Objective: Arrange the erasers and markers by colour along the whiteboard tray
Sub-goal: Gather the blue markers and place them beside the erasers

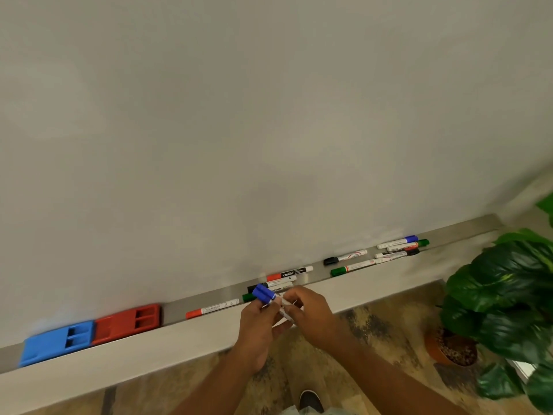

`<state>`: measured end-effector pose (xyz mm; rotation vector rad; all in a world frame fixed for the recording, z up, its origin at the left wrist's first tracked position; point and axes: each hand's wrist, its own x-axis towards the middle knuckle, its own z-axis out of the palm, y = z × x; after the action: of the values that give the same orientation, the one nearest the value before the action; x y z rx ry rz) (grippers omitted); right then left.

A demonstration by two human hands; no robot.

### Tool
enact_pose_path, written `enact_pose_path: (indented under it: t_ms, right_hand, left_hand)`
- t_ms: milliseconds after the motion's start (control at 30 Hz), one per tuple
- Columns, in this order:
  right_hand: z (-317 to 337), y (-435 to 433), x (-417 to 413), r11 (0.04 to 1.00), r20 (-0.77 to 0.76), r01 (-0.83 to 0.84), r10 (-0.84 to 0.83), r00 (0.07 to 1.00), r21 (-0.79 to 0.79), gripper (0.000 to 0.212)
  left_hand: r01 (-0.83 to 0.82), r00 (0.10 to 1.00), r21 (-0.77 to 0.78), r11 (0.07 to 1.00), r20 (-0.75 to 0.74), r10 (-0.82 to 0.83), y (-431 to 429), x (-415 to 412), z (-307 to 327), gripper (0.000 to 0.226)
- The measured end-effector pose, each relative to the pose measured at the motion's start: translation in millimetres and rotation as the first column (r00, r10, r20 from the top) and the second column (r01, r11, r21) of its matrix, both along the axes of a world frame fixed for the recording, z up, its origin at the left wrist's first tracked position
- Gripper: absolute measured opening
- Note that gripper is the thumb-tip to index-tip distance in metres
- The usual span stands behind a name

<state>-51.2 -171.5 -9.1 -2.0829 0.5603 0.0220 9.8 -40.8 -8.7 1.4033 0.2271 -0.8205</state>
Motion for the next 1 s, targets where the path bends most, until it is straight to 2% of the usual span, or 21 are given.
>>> enact_pose_path:
  t_ms: [267,433,567,633,733,833,900,1000]
  right_hand:
    - [-1,-13,-15,0.997,-0.027,0.067,-0.066,0.997,0.032,0.012]
    - [-4,-38,-23,0.996,-0.061,0.064,-0.068,0.996,-0.065,0.036]
    - [-2,-88,-29,0.925,0.066,0.271,-0.263,0.962,-0.266,0.023]
    - [3,-122,-32,0.859,0.089,0.401,-0.395,0.915,-0.319,0.026]
    - [13,-180,-36,0.740,-0.024,0.516,-0.581,0.814,-0.431,0.059]
    - [21,-227,-39,0.659,-0.088,0.573,-0.690,0.718,-0.487,0.098]
    - [22,-251,-41,0.648,-0.122,0.572,-0.708,0.695,-0.503,0.117]
    - [22,-276,-40,0.692,-0.192,0.528,-0.678,0.710,-0.492,0.136]
  left_hand:
    - [0.017,0.999,0.042,0.999,-0.029,-0.016,-23,-5,-2,0.030]
    - [0.010,0.999,0.062,0.998,-0.032,-0.008,-40,-6,-3,0.020]
    - [0.034,0.997,0.031,0.999,-0.070,-0.032,-51,-6,-8,0.019]
    - [0.037,0.996,0.020,0.999,-0.078,-0.035,-53,-5,-12,0.019]
    - [0.025,0.997,0.024,0.999,-0.079,-0.023,-56,-4,-17,0.018]
    - [0.009,0.997,0.037,0.999,-0.076,-0.006,-61,-6,-21,0.017]
    - [-0.004,0.997,0.044,0.999,-0.081,0.007,-64,-8,-21,0.017]
    - [-0.018,0.997,0.055,0.998,-0.079,0.022,-69,-7,-21,0.018]
